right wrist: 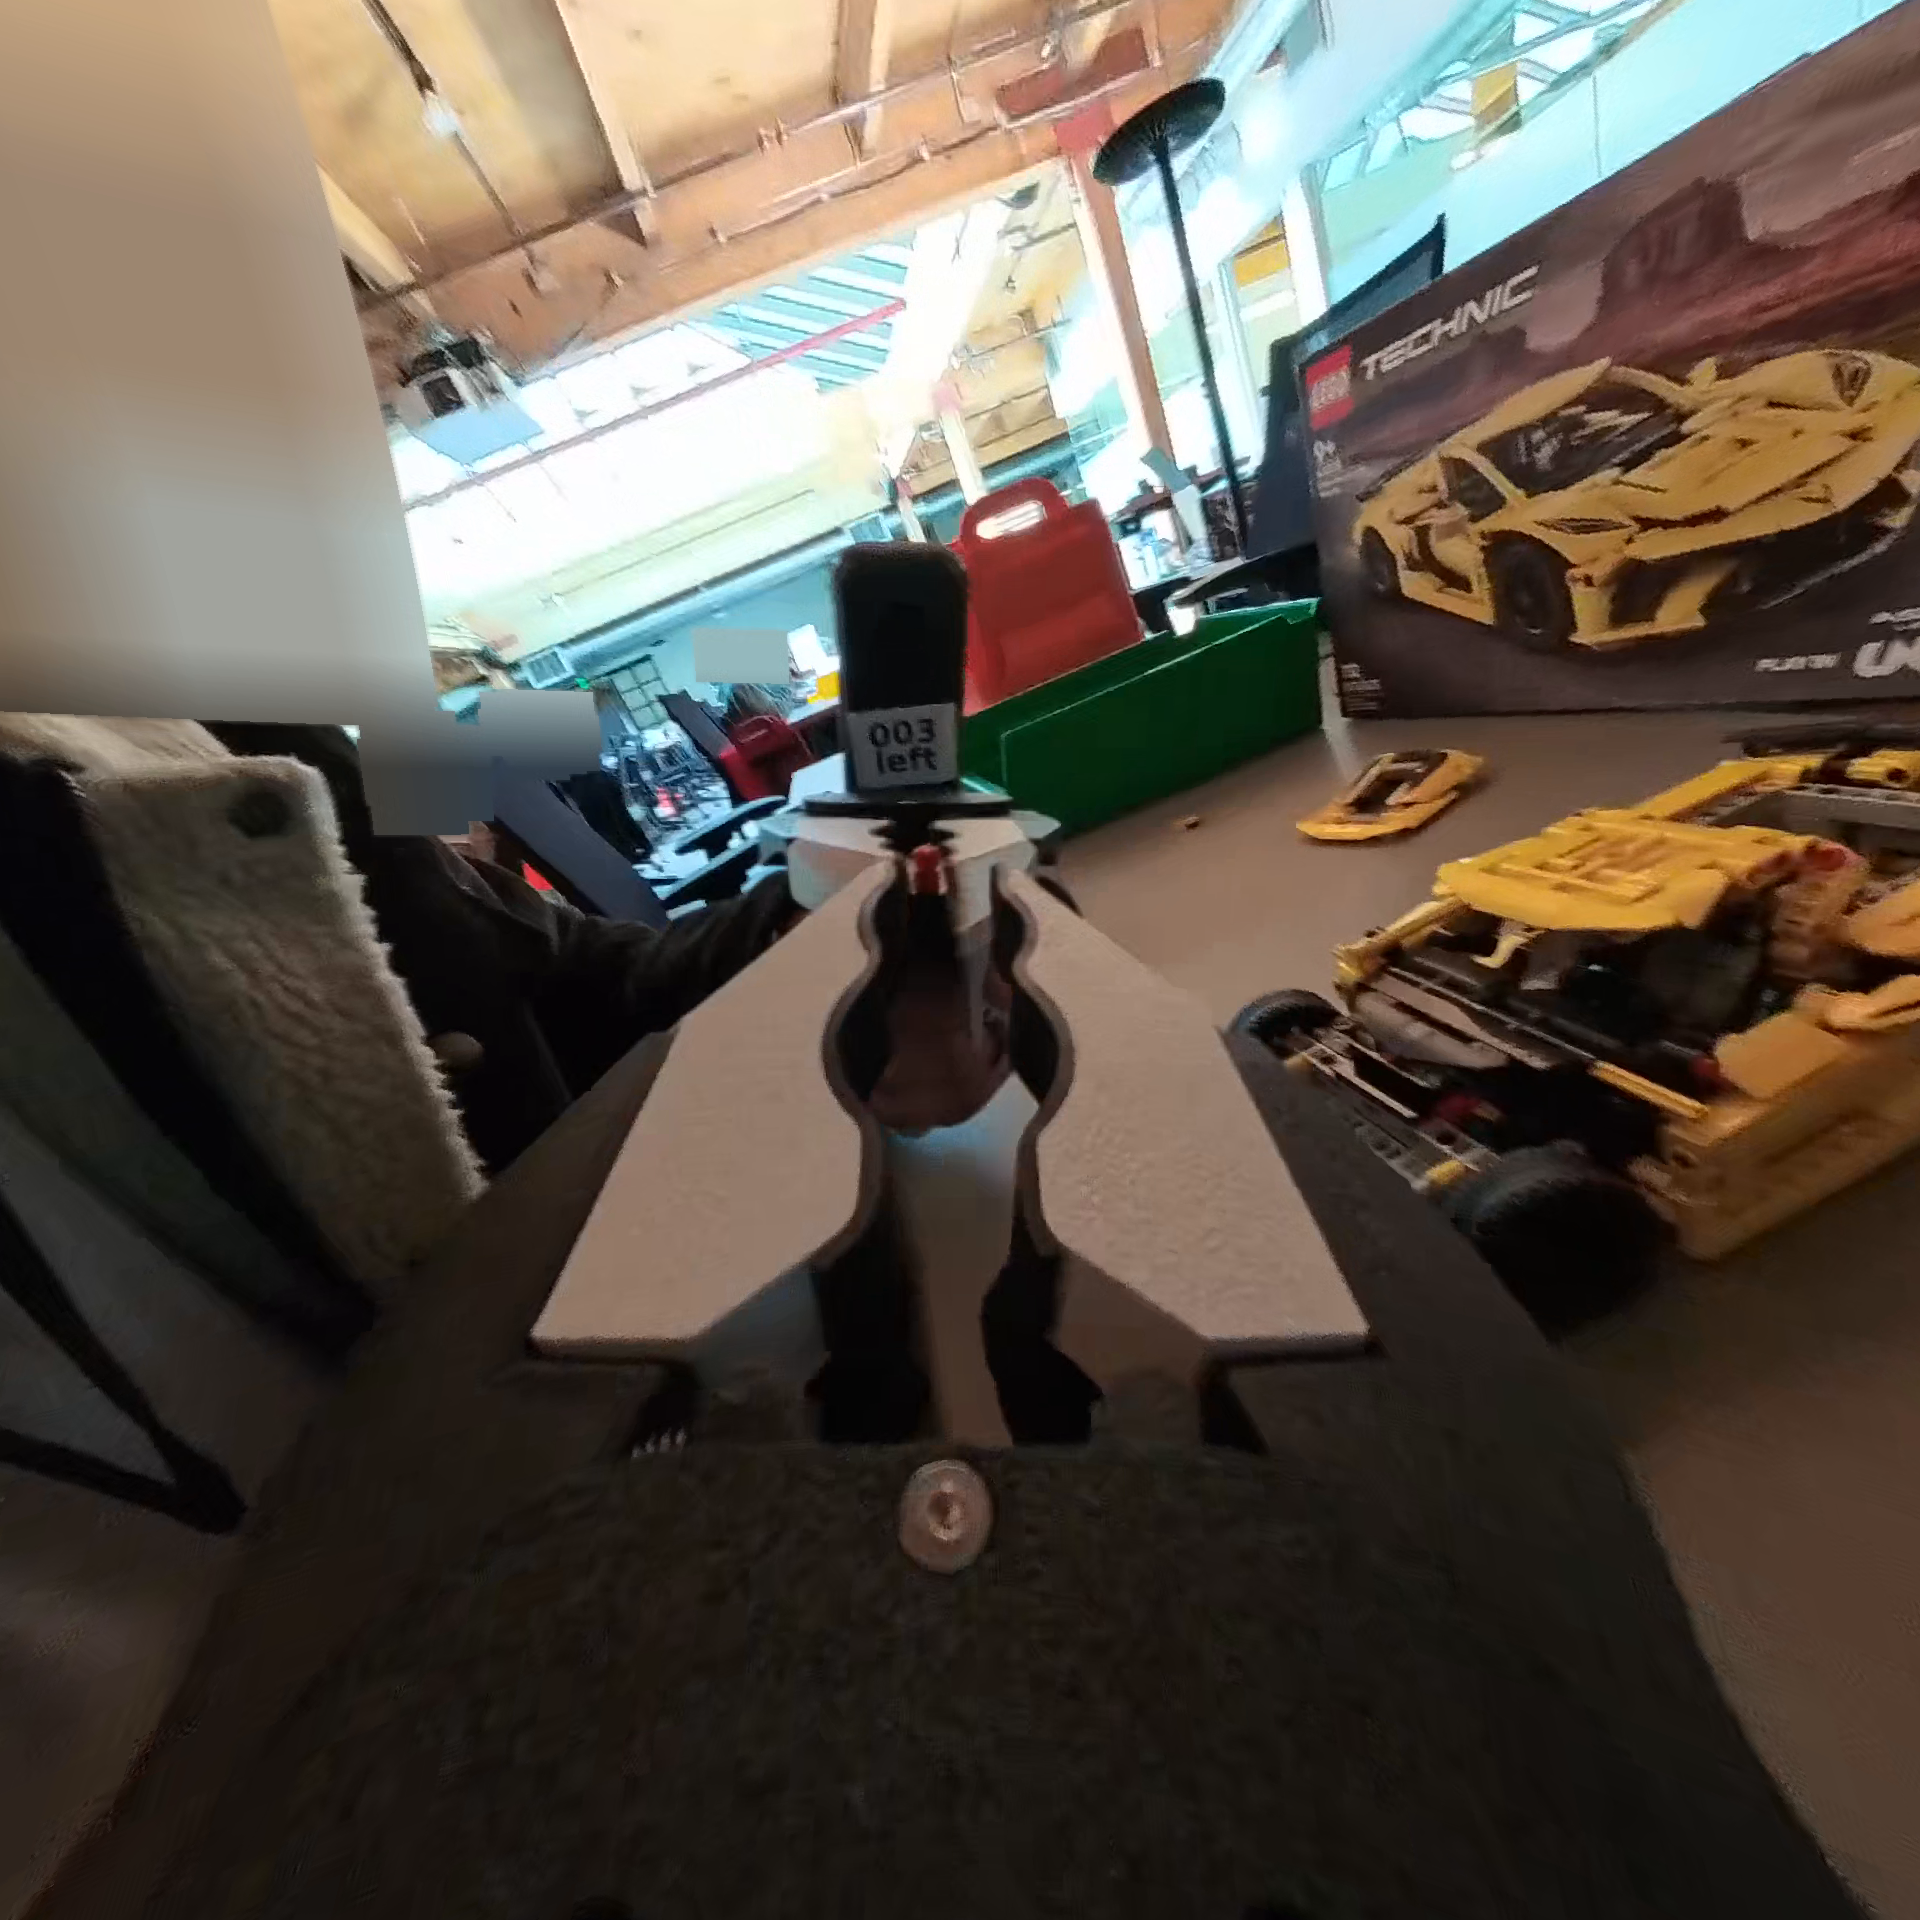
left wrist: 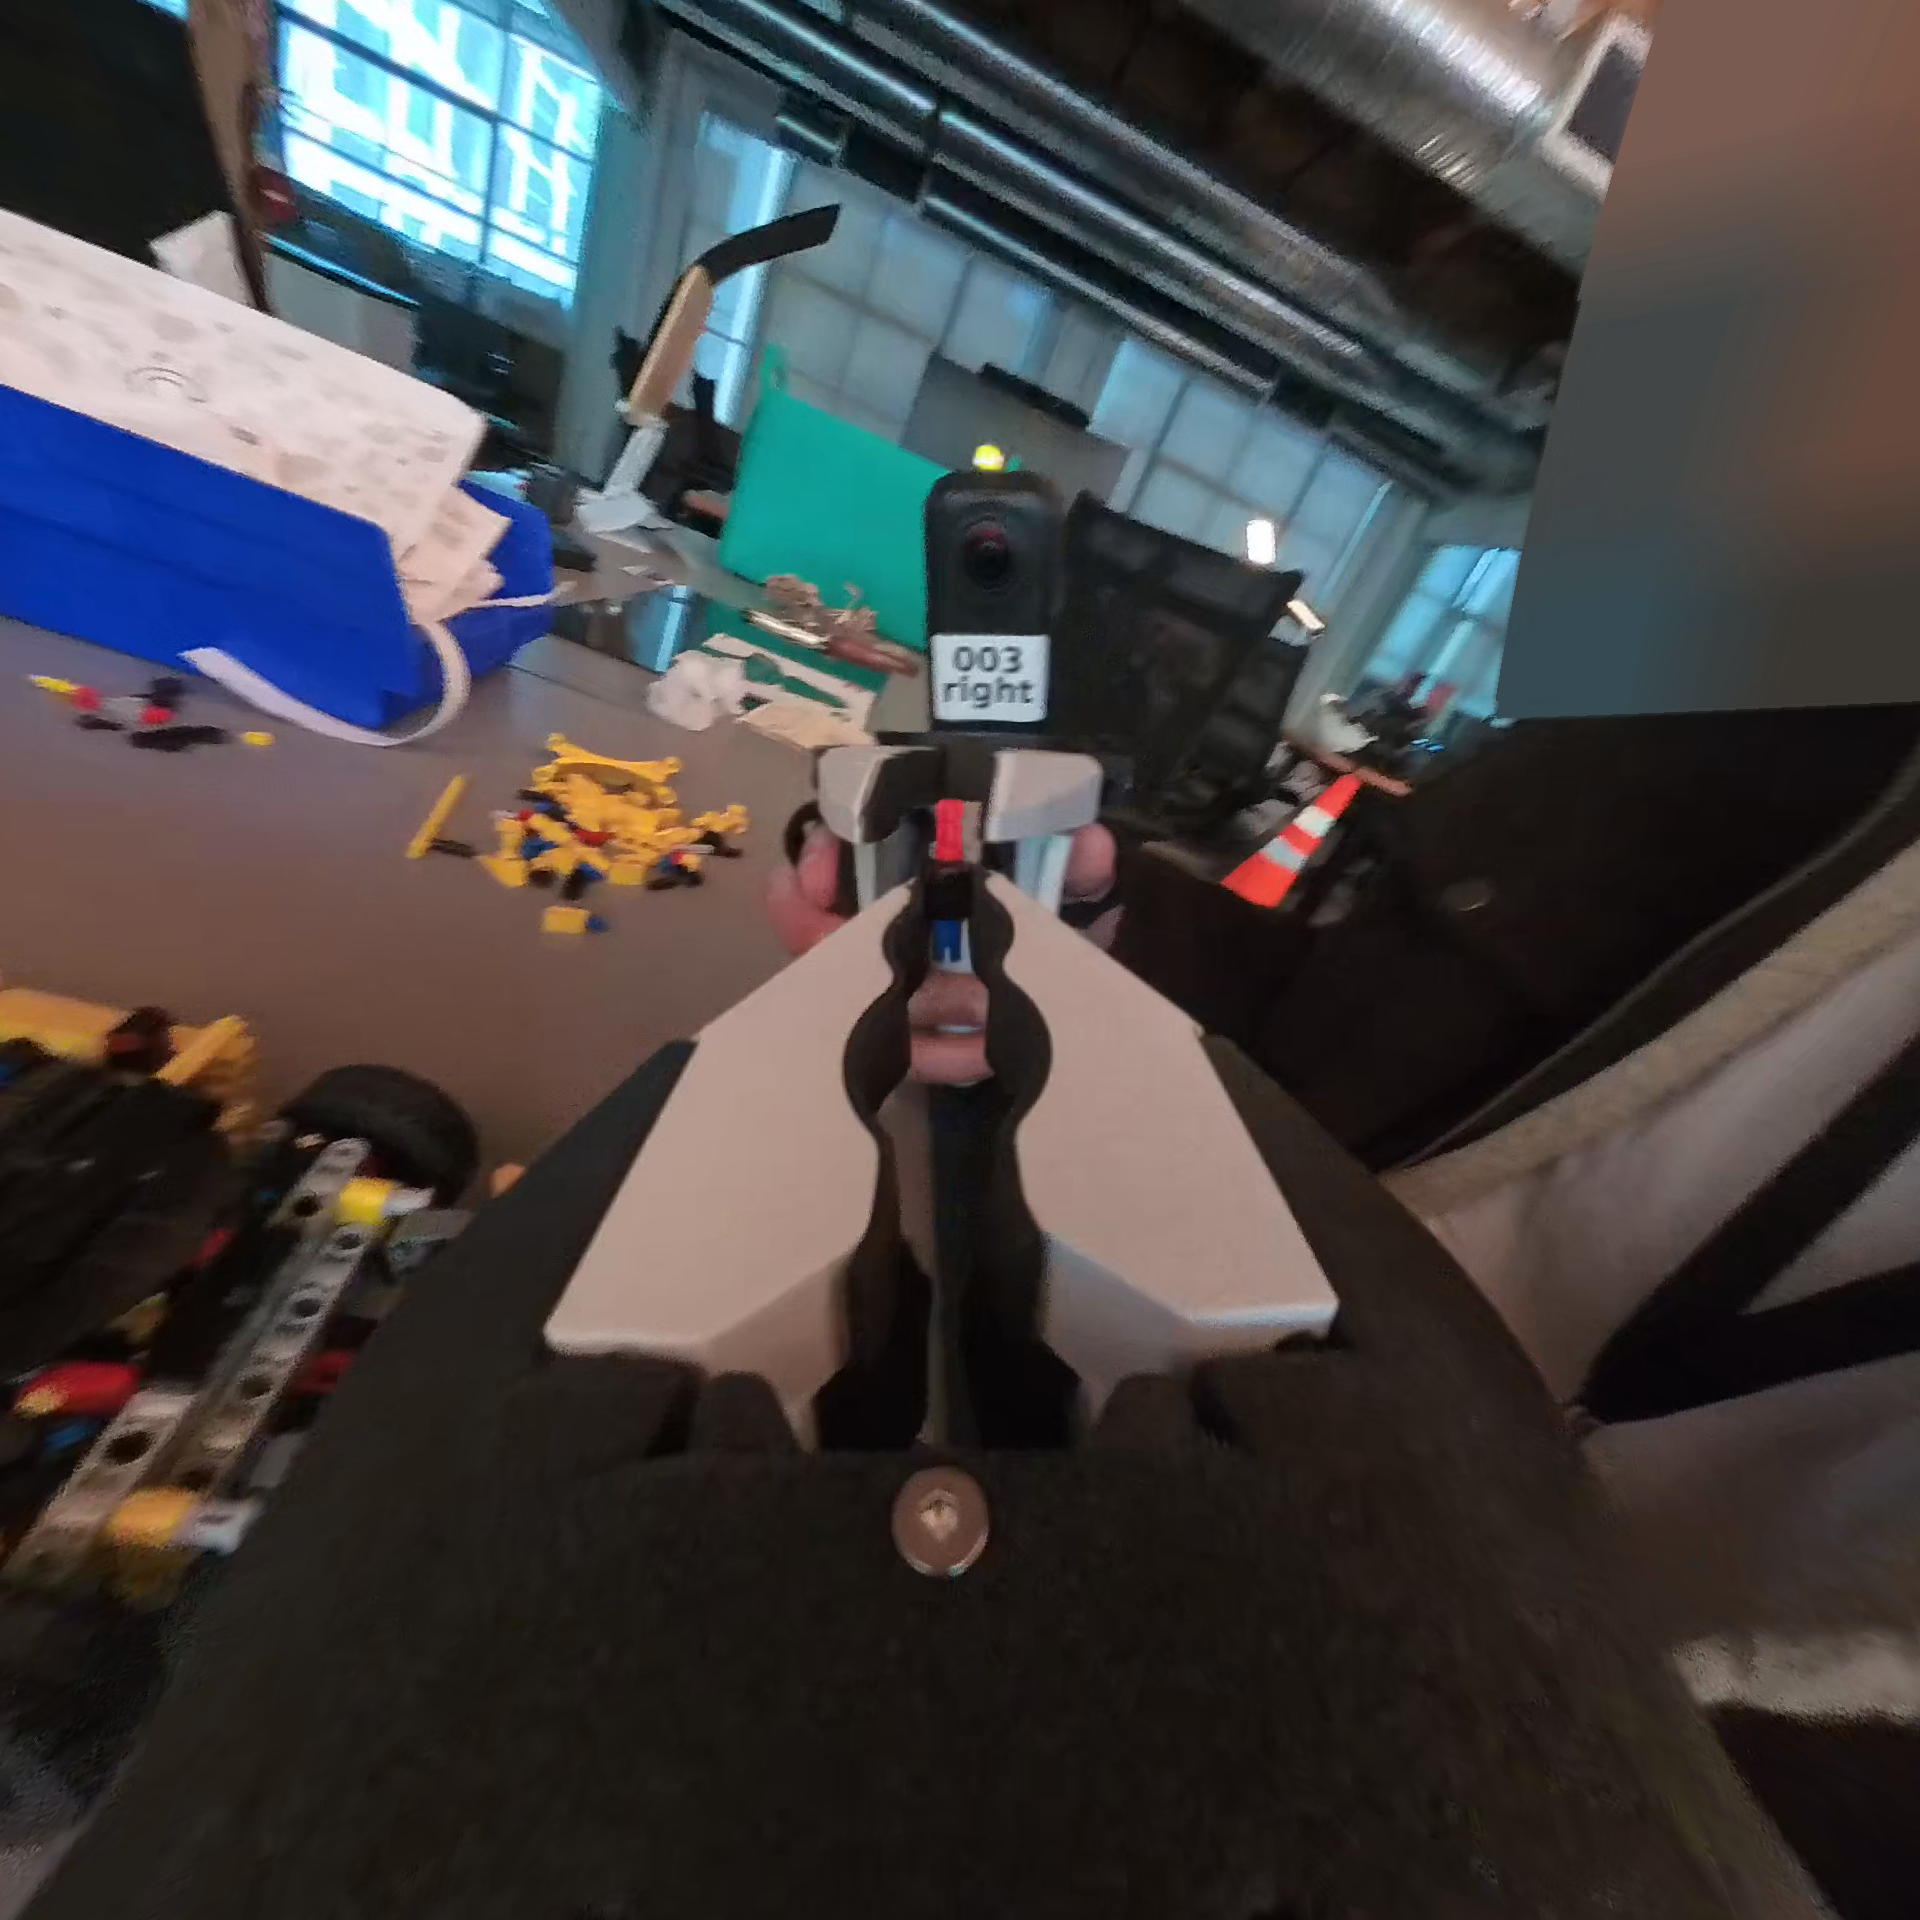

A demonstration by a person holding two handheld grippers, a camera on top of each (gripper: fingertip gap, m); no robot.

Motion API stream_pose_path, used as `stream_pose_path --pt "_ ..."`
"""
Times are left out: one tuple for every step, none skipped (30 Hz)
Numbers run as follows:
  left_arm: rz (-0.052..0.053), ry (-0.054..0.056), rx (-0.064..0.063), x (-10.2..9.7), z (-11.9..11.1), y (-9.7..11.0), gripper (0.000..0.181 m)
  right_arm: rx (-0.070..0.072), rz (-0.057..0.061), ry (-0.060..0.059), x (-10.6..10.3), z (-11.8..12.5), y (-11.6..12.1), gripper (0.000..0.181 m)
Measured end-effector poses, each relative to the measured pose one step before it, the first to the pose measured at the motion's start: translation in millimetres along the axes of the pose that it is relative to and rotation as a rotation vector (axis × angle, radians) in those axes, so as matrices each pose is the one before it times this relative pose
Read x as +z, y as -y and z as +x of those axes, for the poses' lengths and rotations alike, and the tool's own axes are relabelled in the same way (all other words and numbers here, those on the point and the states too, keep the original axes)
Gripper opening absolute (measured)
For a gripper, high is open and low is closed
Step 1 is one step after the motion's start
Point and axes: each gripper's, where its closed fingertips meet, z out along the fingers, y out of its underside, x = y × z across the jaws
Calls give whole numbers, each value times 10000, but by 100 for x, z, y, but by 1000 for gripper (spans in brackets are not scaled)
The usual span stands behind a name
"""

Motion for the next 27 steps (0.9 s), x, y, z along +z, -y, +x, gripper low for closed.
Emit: stream_pose_path --pt "111 -115 -198 -12 54 128 6 190 -120 195 158 -237 -239 12" --pt "40 -91 -119 -24 50 12 6 126 -86 125 111 -157 -160 13" --pt "-57 4 -38 10 -49 -110 7 39 35 79 3 -141 41 12" --pt "-35 6 3 42 0 -73 7 54 16 7 -5 -63 19 10" --pt "-38 -98 -14 51 174 -52 7 -41 -22 26 4 -34 -57 6" --pt "-33 11 31 44 15 -55 7 2 17 -40 14 46 -2 7" --pt "-8 -15 2 -2 12 -8 7 17 -9 47 14 -47 -36 7" --pt "-1 -82 -69 -23 70 -1 7 105 -15 78 13 -70 -19 6" --pt "26 -29 -52 -21 15 14 7 80 12 14 21 33 -4 6" --pt "15 -27 -26 6 24 4 7 -17 12 46 -12 -55 30 6" --pt "-7 -12 2 10 19 9 6 -10 11 -7 -2 -16 25 6" --pt "-13 13 6 -17 -37 12 6 35 43 -29 19 69 -4 6" --pt "-6 -22 -40 -44 -20 -12 7 159 27 52 40 -14 -22 6" --pt "29 -44 -88 -33 13 32 6 199 45 50 44 11 20 6" --pt "64 -50 -106 -23 -1 69 6 124 59 45 41 18 64 6" --pt "68 -62 -125 -16 -12 85 6 114 44 77 49 15 81 6" --pt "67 -36 -132 -14 -53 91 7 307 99 58 39 102 81 6" --pt "71 1 -124 -10 -90 88 7 466 164 129 34 108 112 6" --pt "50 23 -142 -7 -140 52 6 546 163 161 35 132 60 6" --pt "8 82 -164 -33 -252 -3 6 397 91 27 -3 305 34 6" --pt "2 135 -188 -55 -358 -11 7 296 99 -92 11 400 42 6" --pt "27 97 -258 -66 -343 18 6 409 122 -3 36 338 30 6" --pt "33 92 -282 -29 -336 -17 6 450 117 16 -15 370 43 6" --pt "6 153 -235 -16 -381 -54 7 425 85 -28 -46 419 0 6" --pt "-34 99 -251 -3 -320 -88 6 394 12 32 -67 314 -27 6" --pt "15 -36 -349 7 -153 -34 7 294 -3 65 -26 159 -4 6" --pt "128 -128 -406 -4 -37 93 6 67 1 54 32 51 34 6"
